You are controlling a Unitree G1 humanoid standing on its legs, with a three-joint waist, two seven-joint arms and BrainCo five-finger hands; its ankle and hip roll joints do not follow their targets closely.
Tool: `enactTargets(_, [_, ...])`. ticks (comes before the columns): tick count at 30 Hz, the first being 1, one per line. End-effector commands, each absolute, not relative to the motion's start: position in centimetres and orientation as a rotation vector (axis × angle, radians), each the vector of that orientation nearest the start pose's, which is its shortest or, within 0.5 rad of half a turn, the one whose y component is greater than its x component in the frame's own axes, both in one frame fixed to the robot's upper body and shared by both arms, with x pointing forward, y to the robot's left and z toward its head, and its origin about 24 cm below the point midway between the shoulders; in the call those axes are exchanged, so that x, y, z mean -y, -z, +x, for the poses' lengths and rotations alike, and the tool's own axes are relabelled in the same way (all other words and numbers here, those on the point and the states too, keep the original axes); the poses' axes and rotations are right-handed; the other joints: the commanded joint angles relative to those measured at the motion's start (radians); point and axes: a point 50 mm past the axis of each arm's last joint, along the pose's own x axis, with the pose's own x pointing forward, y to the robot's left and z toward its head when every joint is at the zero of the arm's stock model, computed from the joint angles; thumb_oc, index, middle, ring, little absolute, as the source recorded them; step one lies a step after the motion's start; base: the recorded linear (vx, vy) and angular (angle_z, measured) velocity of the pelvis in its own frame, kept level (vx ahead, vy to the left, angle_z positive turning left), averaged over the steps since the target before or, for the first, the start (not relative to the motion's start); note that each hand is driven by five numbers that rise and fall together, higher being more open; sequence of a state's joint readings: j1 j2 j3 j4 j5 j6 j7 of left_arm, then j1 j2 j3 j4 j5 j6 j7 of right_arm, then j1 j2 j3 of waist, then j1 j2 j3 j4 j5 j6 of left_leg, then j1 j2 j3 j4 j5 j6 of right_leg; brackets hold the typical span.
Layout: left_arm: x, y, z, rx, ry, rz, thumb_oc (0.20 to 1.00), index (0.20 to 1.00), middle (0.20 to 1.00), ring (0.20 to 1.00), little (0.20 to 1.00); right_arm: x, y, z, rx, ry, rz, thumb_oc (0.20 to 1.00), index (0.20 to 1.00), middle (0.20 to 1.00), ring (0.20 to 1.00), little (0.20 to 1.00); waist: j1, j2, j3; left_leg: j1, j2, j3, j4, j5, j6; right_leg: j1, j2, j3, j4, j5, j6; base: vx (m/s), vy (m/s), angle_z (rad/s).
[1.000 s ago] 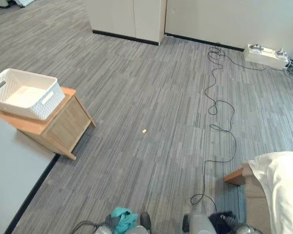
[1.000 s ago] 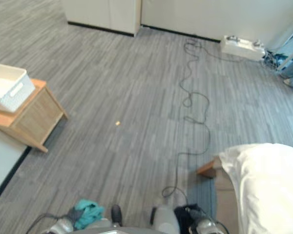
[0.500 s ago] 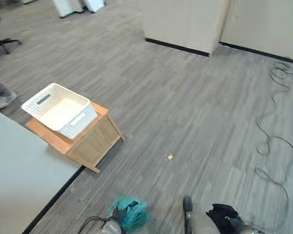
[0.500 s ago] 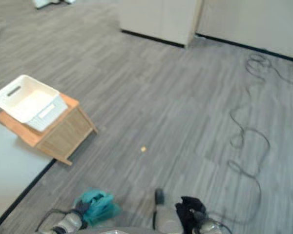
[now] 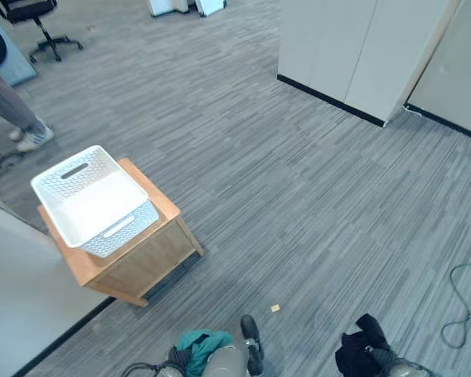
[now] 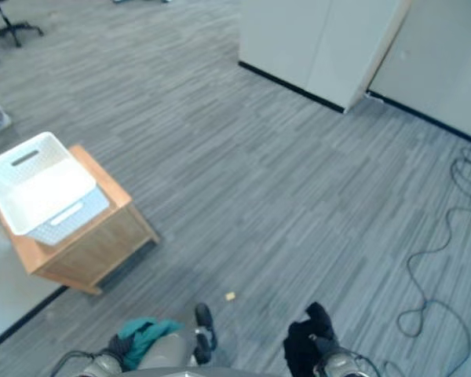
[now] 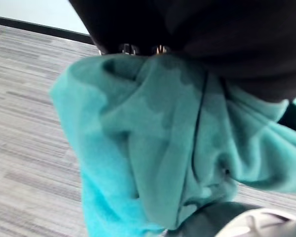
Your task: Tidy up the quilt and then pick up the clothes from the bed and put them into the laundry hamper.
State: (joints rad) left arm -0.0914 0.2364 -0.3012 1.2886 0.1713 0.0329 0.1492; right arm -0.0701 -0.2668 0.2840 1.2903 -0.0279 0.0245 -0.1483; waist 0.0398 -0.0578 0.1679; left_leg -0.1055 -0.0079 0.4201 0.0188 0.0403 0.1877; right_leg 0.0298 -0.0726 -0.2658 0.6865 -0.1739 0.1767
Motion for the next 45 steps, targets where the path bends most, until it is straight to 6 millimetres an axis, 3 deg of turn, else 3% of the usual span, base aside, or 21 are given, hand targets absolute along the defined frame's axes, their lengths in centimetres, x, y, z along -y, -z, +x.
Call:
enactTargets(1, [-23.5,14.8,14.0,-1.112,0.07,0.706,0.2,0.2,0.2,0.2,0.2,24.8,14.1,14.8,-1.077,0.086,-0.524,0.2,0.2,0.2,0.2,0.2,0.007,0.019,0.09,0.077,0.041,-0.029,0.061,-0.123,-0.108,-0.112,-0.078,0.081,-0.027,0.185,0.039,0.28,0.023,1.02])
enactTargets(4, [-23.4,14.4,14.9,-1.077,0.086,0.73,0.2,0.2,0.2,0.2,0.2,24.7,14.0,14.9,-1.061,0.095,-0.515,0.2,0.2,0.2,0.2,0.2,-0.019,0.039,0.102,0.156,0.038,-0.087,0.005,-0.124,-0.124,-0.191,-0.073,0.081,-0.09,0.145,0.006,0.44,-0.011,0.77])
enactTargets(6, [-22.9,14.1,16.0,-1.03,0.102,0.749,0.2,0.2,0.2,0.2,0.2,24.9,13.8,15.0,-1.042,0.123,-0.496,0.2,0.2,0.2,0.2,0.2,-0.046,0.044,0.099,0.222,0.035,-0.144,-0.02,-0.157,-0.162,-0.202,-0.104,0.089,-0.413,0.139,-0.013,0.67,-0.207,0.91])
enactTargets(9, [-22.6,13.8,16.8,-1.003,0.121,0.771,0.2,0.2,0.2,0.2,0.2,25.3,13.9,14.4,-1.063,0.148,-0.479,0.2,0.2,0.2,0.2,0.2,-0.077,0.06,0.088,0.317,0.06,-0.211,-0.064,-0.195,-0.219,-0.254,-0.168,0.141,-0.731,0.243,0.029,0.72,-0.25,1.09])
enactTargets(13, [-22.3,14.4,15.7,-1.03,0.142,0.785,0.2,0.2,0.2,0.2,0.2,25.5,14.4,13.1,-1.108,0.138,-0.494,0.2,0.2,0.2,0.2,0.2,-0.105,0.067,0.057,0.4,0.097,-0.284,-0.051,-0.232,-0.252,-0.267,-0.17,0.207,-0.709,0.277,0.055,0.64,-0.284,0.91])
enactTargets(15, [-22.5,14.8,14.5,-1.07,0.122,0.758,0.2,0.2,0.2,0.2,0.2,25.6,14.4,13.1,-1.115,0.124,-0.506,0.2,0.2,0.2,0.2,0.2,-0.112,0.078,0.04,0.404,0.154,-0.315,0.039,-0.187,-0.266,-0.269,-0.127,0.216,-0.64,0.264,0.032,0.57,-0.385,0.93])
enactTargets(18, [-22.5,15.2,13.4,-1.101,0.058,0.682,0.2,0.2,0.2,0.2,0.2,26.4,14.1,13.4,-1.115,0.117,-0.58,0.2,0.2,0.2,0.2,0.2,-0.071,0.071,0.065,0.196,0.23,-0.337,0.432,0.014,-0.245,-0.18,-0.102,0.141,-0.631,0.213,-0.054,0.36,-0.461,0.83])
enactTargets(20, [-22.5,15.1,13.4,-1.1,0.024,0.659,0.2,0.2,0.2,0.2,0.2,26.8,13.8,13.8,-1.106,0.112,-0.627,0.2,0.2,0.2,0.2,0.2,-0.031,0.038,0.096,0.072,0.236,-0.291,0.555,-0.003,-0.219,-0.097,-0.109,0.077,-0.651,0.173,-0.085,0.31,-0.381,0.73])
enactTargets(25, [-22.5,15.5,12.3,-1.122,-0.019,0.613,0.2,0.2,0.2,0.2,0.2,27.3,13.9,13.3,-1.13,0.139,-0.636,0.2,0.2,0.2,0.2,0.2,0.029,0.014,0.071,-0.042,0.131,-0.076,0.313,-0.119,-0.224,0.067,-0.097,-0.03,-0.668,0.059,-0.071,0.43,-0.171,0.9])
enactTargets(27, [-22.7,15.8,11.0,-1.175,-0.028,0.599,0.2,0.2,0.2,0.2,0.2,27.6,14.0,12.6,-1.152,0.173,-0.603,0.2,0.2,0.2,0.2,0.2,0.026,0.022,0.038,0.0,0.147,0.168,0.139,-0.07,-0.242,0.127,-0.065,-0.14,-0.641,0.027,-0.051,0.3,-0.084,0.93])
enactTargets(28, [-22.6,15.9,10.9,-1.179,-0.026,0.597,0.2,0.2,0.2,0.2,0.2,27.7,14.2,12.1,-1.162,0.19,-0.588,0.2,0.2,0.2,0.2,0.2,0.021,0.02,0.032,0.022,0.142,0.203,0.105,-0.064,-0.229,0.131,-0.071,-0.163,-0.619,0.03,-0.045,0.36,-0.033,1.28])
enactTargets(29, [-22.9,16.0,10.6,-1.197,-0.038,0.597,0.2,0.2,0.2,0.2,0.2,27.6,14.4,11.3,-1.183,0.207,-0.563,0.2,0.2,0.2,0.2,0.2,0.02,0.022,0.018,0.056,0.115,0.207,0.071,-0.071,-0.207,0.118,-0.081,-0.212,-0.544,0.036,-0.035,0.51,0.093,1.58])
enactTargets(30, [-22.8,16.2,9.6,-1.235,-0.039,0.567,0.2,0.2,0.2,0.2,0.2,26.9,14.7,11.1,-1.183,0.19,-0.545,0.2,0.2,0.2,0.2,0.2,0.017,0.012,0.005,0.089,0.044,0.109,0.031,-0.108,-0.164,0.097,-0.115,-0.245,-0.377,0.103,-0.001,0.56,0.149,1.59])
enactTargets(32, [-22.9,16.3,9.4,-1.25,-0.021,0.581,0.2,0.2,0.2,0.2,0.2,26.4,14.9,10.9,-1.184,0.179,-0.535,0.2,0.2,0.2,0.2,0.2,-0.001,0.003,0.005,0.121,0.024,0.094,0.002,-0.123,-0.143,0.086,-0.146,-0.241,-0.283,0.142,0.036,0.34,0.127,1.7])
enactTargets(33, [-23.0,16.3,9.3,-1.25,-0.017,0.585,0.2,0.2,0.2,0.2,0.2,25.9,14.9,11.2,-1.171,0.162,-0.528,0.2,0.2,0.2,0.2,0.2,-0.008,-0.003,0.01,0.144,0.011,0.068,-0.016,-0.133,-0.124,0.064,-0.154,-0.199,-0.217,0.184,0.054,0.33,0.061,1.97])
enactTargets(34, [-23.1,16.2,9.6,-1.238,-0.005,0.598,0.2,0.2,0.2,0.2,0.2,25.0,14.8,12.3,-1.127,0.123,-0.524,0.2,0.2,0.2,0.2,0.2,-0.03,0.002,0.022,0.196,0.018,0.01,-0.074,-0.128,-0.12,-0.037,-0.113,-0.066,-0.07,0.187,0.054,0.33,0.049,1.92])
enactTargets(36, [-23.2,15.9,10.4,-1.208,0.005,0.614,0.2,0.2,0.2,0.2,0.2,24.8,14.8,12.7,-1.114,0.11,-0.526,0.2,0.2,0.2,0.2,0.2,-0.036,0.004,0.03,0.209,0.026,-0.033,-0.094,-0.121,-0.128,-0.097,-0.083,0.003,-0.054,0.15,0.045,0.21,-0.108,1.36])
enactTargets(37, [-23.1,15.7,11.3,-1.175,0.031,0.641,0.2,0.2,0.2,0.2,0.2,24.5,14.9,12.7,-1.116,0.092,-0.536,0.2,0.2,0.2,0.2,0.2,-0.041,0.008,0.037,0.197,0.048,-0.071,-0.086,-0.097,-0.139,-0.137,-0.038,0.042,-0.123,0.136,0.013,0.25,-0.272,1.37])
enactTargets(40, [-23.0,14.9,13.7,-1.087,0.105,0.738,0.2,0.2,0.2,0.2,0.2,24.2,15.5,11.1,-1.175,0.038,-0.578,0.2,0.2,0.2,0.2,0.2,-0.059,-0.008,0.039,0.21,0.056,-0.18,-0.088,-0.108,-0.176,-0.143,-0.034,0.159,-0.413,0.097,-0.018,0.43,-0.386,1.51])
enactTargets(41, [-23.0,14.6,14.7,-1.048,0.162,0.824,0.2,0.2,0.2,0.2,0.2,25.1,15.7,9.3,-1.239,0.004,-0.654,0.2,0.2,0.2,0.2,0.2,-0.101,-0.022,0.037,0.228,0.049,-0.276,-0.077,-0.146,-0.191,-0.13,-0.008,0.33,-0.632,0.128,-0.02,0.57,-0.496,1.79])
enactTargets(45, [-22.4,14.3,15.5,-1.009,0.103,0.734,0.2,0.2,0.2,0.2,0.2,25.3,15.6,9.7,-1.238,0.024,-0.644,0.2,0.2,0.2,0.2,0.2,-0.084,-0.042,0.04,0.191,0.052,-0.315,0.061,-0.185,-0.21,-0.101,-0.027,0.298,-0.645,0.139,-0.029,0.28,-0.273,1.53])
